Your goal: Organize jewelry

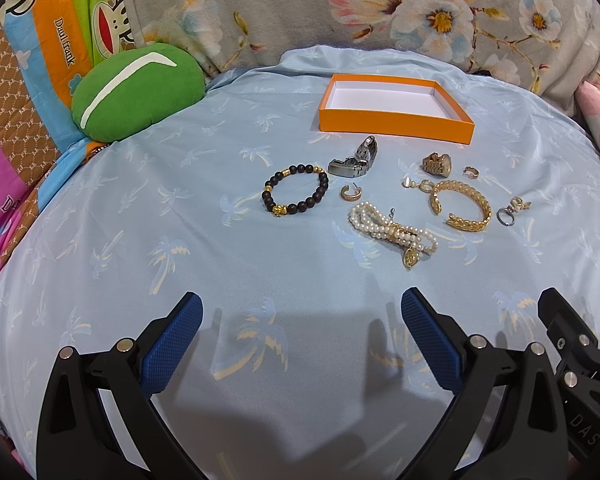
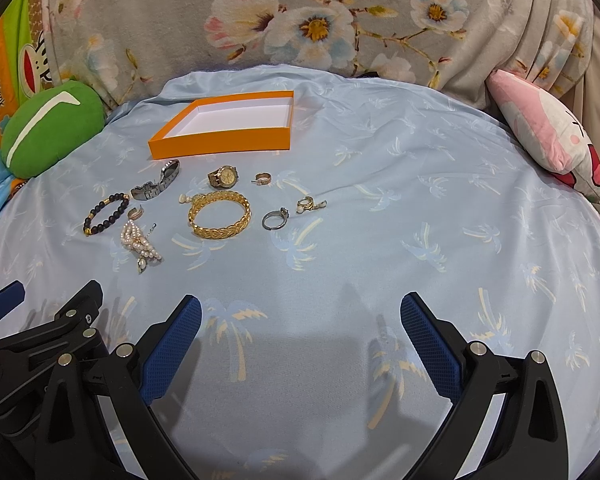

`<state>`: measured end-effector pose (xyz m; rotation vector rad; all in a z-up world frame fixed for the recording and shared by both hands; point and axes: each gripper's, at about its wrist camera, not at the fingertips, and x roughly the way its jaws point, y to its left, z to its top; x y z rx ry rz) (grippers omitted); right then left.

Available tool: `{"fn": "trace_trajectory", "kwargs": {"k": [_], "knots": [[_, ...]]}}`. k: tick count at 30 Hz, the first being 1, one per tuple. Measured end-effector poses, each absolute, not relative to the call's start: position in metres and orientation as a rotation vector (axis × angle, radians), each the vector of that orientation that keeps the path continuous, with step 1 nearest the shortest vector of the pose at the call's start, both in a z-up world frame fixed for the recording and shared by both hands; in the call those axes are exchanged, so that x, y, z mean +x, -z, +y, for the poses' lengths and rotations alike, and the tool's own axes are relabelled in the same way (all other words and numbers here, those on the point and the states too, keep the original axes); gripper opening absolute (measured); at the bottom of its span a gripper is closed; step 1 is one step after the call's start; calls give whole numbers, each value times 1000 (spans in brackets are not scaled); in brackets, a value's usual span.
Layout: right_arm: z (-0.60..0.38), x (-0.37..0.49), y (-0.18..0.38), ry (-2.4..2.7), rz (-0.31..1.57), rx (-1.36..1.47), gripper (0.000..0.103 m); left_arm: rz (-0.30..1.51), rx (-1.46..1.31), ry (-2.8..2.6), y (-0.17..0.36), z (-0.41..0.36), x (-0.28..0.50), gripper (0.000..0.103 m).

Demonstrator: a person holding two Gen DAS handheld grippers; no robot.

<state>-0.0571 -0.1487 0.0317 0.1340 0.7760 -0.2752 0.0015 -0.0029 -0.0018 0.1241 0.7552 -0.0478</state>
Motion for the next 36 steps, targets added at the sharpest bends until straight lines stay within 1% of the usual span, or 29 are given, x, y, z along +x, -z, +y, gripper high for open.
{"fn": "trace_trajectory", "kwargs": {"k": [36], "knots": [[-151, -55, -30, 281, 779, 137, 98, 759, 125, 48, 5, -4, 1, 97]]}}
